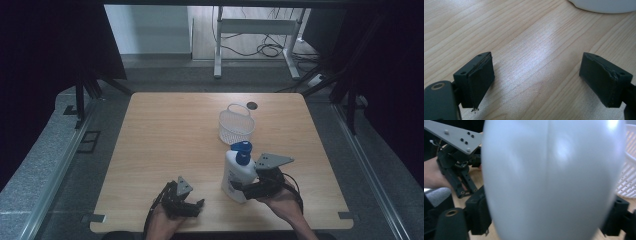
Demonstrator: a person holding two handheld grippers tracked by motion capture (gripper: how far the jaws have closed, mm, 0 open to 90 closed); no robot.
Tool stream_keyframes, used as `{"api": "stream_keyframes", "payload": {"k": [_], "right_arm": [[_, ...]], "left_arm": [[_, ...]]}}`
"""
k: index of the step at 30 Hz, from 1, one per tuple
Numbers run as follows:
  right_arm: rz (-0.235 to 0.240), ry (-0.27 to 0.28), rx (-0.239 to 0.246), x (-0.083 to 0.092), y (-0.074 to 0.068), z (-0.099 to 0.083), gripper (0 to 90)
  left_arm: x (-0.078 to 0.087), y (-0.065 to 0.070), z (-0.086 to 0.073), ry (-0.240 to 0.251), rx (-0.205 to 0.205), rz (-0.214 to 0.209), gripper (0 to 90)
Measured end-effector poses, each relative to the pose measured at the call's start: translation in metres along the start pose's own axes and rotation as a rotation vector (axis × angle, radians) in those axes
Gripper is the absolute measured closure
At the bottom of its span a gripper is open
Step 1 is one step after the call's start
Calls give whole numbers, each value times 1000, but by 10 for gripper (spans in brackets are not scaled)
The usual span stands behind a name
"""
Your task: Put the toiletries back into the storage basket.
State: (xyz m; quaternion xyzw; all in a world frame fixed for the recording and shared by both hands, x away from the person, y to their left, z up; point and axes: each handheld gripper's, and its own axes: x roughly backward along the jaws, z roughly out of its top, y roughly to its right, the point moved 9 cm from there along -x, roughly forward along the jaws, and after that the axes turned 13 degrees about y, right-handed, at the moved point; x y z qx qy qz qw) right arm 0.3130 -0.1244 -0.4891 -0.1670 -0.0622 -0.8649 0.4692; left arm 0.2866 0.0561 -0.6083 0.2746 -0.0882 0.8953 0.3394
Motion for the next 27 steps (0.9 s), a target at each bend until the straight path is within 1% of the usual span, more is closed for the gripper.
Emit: {"api": "stream_keyframes", "payload": {"k": [3,4,5,6,7,11,12,15,16,19,22,27], "right_arm": [[-10,-2,8,-3,1,0,258],[-10,-2,8,-3,1,0,258],[-11,-10,9,-5,1,-1,320],[-11,-10,9,-5,1,-1,320],[-21,-14,12,-5,2,-1,346],[-35,-17,29,-4,2,-1,362],[-43,-20,42,-3,1,0,366],[-47,-18,43,-3,2,0,368],[-47,-13,28,-3,4,1,369],[-41,-5,10,-2,6,5,370],[-37,-5,13,1,8,10,370],[-37,-14,37,3,13,20,371]], "left_arm": [[0,0,0,0,1,0,120],[0,0,0,0,1,0,120],[0,0,0,0,0,0,120],[0,0,0,0,0,0,120],[0,0,0,0,0,0,120],[0,0,0,0,0,1,120],[0,0,0,0,0,1,120],[0,0,0,0,-1,1,120],[0,0,0,0,0,1,120],[0,0,0,0,0,1,120],[0,0,0,0,0,1,120],[0,0,0,2,1,0,120]]}}
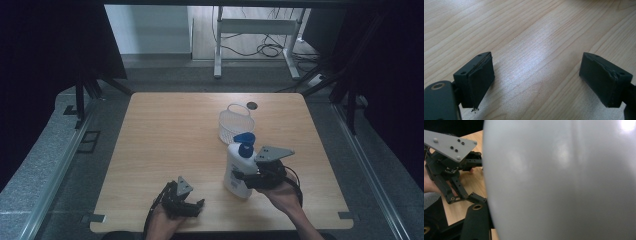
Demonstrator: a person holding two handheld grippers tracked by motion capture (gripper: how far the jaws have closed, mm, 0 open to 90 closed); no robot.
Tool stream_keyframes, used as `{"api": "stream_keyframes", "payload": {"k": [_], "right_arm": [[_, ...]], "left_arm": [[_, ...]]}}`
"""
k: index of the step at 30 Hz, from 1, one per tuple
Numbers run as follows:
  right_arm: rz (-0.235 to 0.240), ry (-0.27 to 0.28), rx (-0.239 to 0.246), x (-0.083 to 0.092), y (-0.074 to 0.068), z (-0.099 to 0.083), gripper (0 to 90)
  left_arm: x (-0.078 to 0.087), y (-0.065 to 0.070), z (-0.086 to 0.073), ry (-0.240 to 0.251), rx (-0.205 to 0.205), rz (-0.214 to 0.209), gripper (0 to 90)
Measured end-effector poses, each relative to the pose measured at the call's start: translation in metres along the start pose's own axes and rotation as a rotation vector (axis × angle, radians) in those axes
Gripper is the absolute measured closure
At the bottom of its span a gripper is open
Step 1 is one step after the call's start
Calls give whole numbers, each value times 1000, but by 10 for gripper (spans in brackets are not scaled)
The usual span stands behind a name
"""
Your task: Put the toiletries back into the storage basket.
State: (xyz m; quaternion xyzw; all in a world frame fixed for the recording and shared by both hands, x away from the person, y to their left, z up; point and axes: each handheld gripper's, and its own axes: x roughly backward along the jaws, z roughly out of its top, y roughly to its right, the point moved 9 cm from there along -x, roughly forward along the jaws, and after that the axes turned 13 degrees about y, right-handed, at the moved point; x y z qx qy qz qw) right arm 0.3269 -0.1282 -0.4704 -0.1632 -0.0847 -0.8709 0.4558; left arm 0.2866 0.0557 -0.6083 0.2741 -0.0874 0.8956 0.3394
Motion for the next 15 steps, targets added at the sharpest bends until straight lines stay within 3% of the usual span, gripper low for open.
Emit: {"api": "stream_keyframes", "payload": {"k": [15], "right_arm": [[20,1,23,-3,20,18,372]], "left_arm": [[0,0,0,-1,-5,1,120]]}}
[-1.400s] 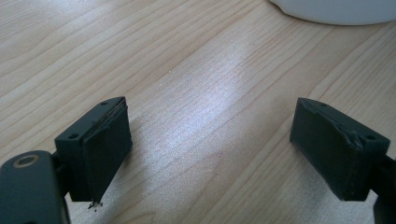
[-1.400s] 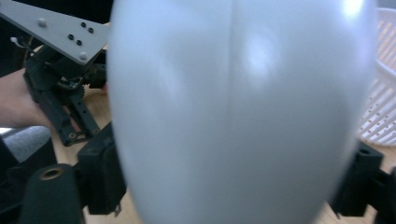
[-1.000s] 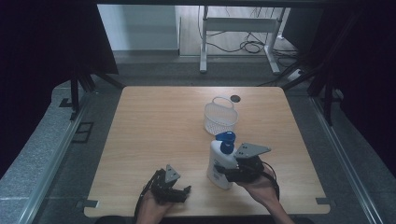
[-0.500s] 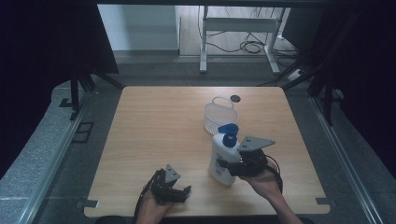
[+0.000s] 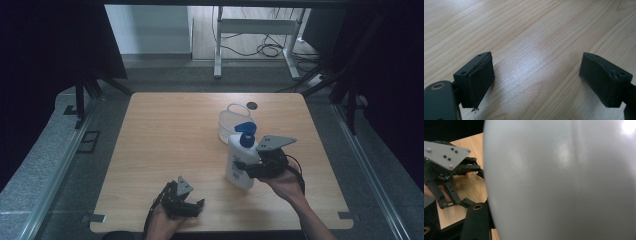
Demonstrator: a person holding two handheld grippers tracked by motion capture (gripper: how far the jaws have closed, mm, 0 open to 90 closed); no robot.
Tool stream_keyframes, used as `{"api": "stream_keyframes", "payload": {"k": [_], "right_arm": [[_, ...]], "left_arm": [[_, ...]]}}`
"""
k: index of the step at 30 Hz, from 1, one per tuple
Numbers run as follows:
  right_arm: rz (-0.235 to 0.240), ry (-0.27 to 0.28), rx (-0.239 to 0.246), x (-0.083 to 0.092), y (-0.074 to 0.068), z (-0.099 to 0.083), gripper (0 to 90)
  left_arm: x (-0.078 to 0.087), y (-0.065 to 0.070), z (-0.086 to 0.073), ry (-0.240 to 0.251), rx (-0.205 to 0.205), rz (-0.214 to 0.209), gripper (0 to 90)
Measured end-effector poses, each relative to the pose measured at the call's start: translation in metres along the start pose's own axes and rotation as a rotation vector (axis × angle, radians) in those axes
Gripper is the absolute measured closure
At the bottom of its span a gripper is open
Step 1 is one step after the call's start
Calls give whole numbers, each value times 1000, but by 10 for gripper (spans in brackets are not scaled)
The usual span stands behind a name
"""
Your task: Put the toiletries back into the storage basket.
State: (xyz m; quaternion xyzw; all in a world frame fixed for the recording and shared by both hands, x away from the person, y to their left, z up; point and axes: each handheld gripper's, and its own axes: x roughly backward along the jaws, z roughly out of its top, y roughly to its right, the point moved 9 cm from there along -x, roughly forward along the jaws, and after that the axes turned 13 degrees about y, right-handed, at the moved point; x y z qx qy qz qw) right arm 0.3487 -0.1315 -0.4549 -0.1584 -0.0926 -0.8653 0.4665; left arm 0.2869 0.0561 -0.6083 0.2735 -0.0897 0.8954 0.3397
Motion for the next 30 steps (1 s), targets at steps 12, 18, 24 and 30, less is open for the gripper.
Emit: {"api": "stream_keyframes", "payload": {"k": [12,18,24,30], "right_arm": [[30,20,17,-4,19,27,373],[43,21,26,-8,27,39,373],[57,28,36,-11,34,50,374],[66,35,41,-15,44,61,374]], "left_arm": [[0,0,0,-1,-1,0,120],[0,0,0,0,-1,0,120],[0,0,0,-1,-1,0,120],[0,0,0,-1,-2,0,120]]}}
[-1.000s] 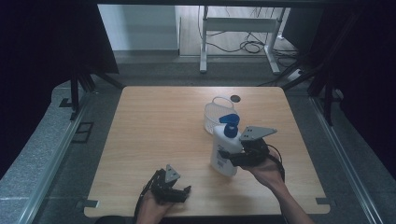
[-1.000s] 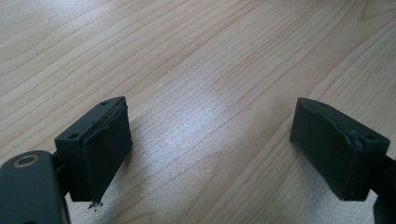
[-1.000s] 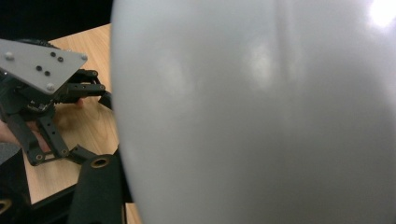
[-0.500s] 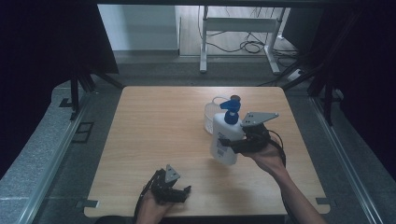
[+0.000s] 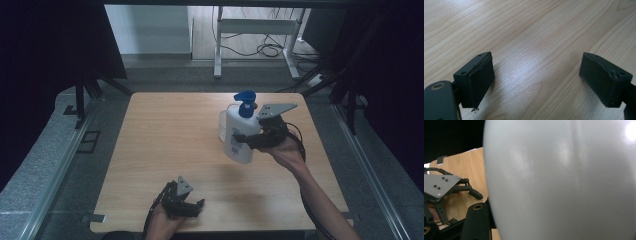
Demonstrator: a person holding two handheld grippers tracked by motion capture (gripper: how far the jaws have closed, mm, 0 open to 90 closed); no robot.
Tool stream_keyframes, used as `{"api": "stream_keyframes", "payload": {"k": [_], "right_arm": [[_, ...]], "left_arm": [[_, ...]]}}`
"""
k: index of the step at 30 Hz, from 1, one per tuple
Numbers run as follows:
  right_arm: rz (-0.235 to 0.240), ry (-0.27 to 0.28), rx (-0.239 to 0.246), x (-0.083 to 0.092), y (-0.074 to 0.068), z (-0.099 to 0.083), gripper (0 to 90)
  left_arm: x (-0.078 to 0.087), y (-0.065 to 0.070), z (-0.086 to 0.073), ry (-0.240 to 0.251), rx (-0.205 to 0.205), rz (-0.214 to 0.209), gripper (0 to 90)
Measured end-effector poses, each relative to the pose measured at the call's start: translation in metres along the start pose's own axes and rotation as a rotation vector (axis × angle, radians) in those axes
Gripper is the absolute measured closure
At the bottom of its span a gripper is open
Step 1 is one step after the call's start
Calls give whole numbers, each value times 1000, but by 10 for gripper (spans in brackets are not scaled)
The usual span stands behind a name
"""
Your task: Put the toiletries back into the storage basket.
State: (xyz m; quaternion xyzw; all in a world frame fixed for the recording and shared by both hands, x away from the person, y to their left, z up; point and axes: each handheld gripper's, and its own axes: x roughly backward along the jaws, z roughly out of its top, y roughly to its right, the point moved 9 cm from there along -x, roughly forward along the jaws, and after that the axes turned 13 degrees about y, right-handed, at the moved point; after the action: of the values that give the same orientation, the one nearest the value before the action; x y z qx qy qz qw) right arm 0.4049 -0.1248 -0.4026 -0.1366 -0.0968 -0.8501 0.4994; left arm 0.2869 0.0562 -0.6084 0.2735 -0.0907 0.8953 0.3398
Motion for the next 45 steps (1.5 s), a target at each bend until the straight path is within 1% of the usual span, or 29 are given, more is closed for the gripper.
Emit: {"api": "stream_keyframes", "payload": {"k": [1,2,4,5,6,8,10,15,16,17,20,21,22,23,24,26,27,36,45], "right_arm": [[1,-1,1,-1,4,3,374],[1,-1,1,-1,4,3,374],[3,-1,-3,-3,8,5,374],[4,2,-5,-4,13,7,374],[4,2,-5,-4,13,7,374],[4,1,-6,-5,17,9,374],[4,4,-2,-6,23,12,375],[11,8,5,-9,32,19,375],[11,8,5,-9,32,19,375],[10,11,8,-10,37,21,375],[9,13,15,-13,43,25,376],[9,13,15,-13,43,25,376],[6,11,18,-14,48,26,375],[6,11,18,-14,48,26,375],[5,9,21,-15,53,27,376],[5,8,21,-16,56,28,376],[2,9,19,-19,61,29,376],[-6,1,18,-28,80,31,377],[-18,3,13,-37,94,31,377]], "left_arm": [[0,0,0,-1,-1,0,120],[0,0,0,0,0,0,120],[0,0,0,0,-1,-1,120],[0,0,0,1,1,0,120],[0,0,0,0,-2,-1,120],[0,0,0,0,-2,-1,120],[0,0,0,-1,-3,-2,120],[0,0,0,-1,-3,-3,120],[0,0,0,-1,-3,-3,120],[0,0,0,0,-3,-3,120],[0,0,0,0,-2,-4,120],[0,0,0,0,-2,-4,120],[0,0,0,0,-2,-4,120],[0,1,0,2,0,-4,120],[0,1,0,2,0,-5,120],[0,1,0,1,0,-5,120],[0,1,0,2,0,-5,120],[0,1,0,1,4,-3,120],[0,1,0,2,4,-4,120]]}}
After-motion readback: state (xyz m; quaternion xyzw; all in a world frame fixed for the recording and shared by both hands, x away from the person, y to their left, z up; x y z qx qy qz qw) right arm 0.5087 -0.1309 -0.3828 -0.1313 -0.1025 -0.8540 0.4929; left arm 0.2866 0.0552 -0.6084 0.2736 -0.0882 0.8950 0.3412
